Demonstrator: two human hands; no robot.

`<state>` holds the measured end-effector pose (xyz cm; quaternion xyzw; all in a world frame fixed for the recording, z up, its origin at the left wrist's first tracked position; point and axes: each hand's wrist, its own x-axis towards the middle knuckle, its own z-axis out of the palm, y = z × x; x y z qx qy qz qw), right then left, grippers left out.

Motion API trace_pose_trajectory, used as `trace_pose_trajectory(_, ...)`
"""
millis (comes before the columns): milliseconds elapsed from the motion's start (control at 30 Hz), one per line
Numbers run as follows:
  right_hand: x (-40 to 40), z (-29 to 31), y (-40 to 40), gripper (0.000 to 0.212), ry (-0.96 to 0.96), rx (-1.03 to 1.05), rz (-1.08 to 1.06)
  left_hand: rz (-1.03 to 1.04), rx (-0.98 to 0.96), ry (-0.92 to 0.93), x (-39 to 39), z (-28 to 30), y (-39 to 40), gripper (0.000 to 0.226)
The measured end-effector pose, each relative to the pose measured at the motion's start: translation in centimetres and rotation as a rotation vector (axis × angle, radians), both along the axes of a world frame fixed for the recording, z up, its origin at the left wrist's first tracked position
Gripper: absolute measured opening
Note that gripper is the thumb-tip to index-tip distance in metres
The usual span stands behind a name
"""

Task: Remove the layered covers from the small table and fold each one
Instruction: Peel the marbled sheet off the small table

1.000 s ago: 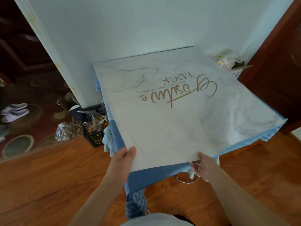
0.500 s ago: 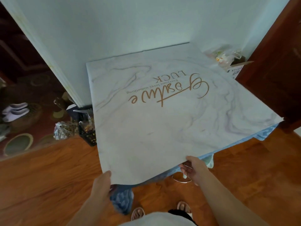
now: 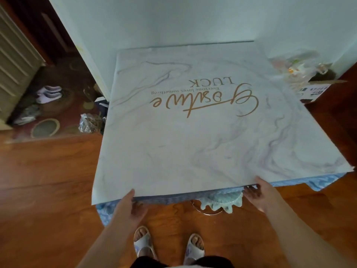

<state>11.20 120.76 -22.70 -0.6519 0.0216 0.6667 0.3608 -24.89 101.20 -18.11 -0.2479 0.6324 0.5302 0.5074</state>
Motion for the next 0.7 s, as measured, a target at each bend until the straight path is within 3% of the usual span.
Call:
trace_pose_trajectory(67, 0.7, -0.5, 1.1, 0.032, 0.03, 0.014, -0.029, 0.013, 0.075, -0.032, 1.0, -0.7, 1.2, 0.034)
trace_pose_trajectory(167, 1.3, -0.7, 2.7, 0.03, 0.072, 0.018, -0.102, 0.033, 0.125, -0.075, 2.5, -2.0, 2.6, 0.029)
trace_pose_trajectory(333, 1.7, -0.8, 4.0, 0.008, 0.079, 0.035, -0.149, 0.17, 0.139, -0.068, 3.1, -3.2, 4.2, 0.027)
trace_pose_trajectory(567, 1.4, 0.6, 2.7, 0.021, 0.045, 0.027, -0.16, 0.216, 0.088, -0.017, 3.1, -3.1, 4.0, 0.038)
trace_pose_trajectory(700, 1.9, 1.0, 1.0, 0.021, 0.047, 0.027, -0.169, 0.222, 0.078, -0.019, 3.7, -2.5, 2.6, 0.028)
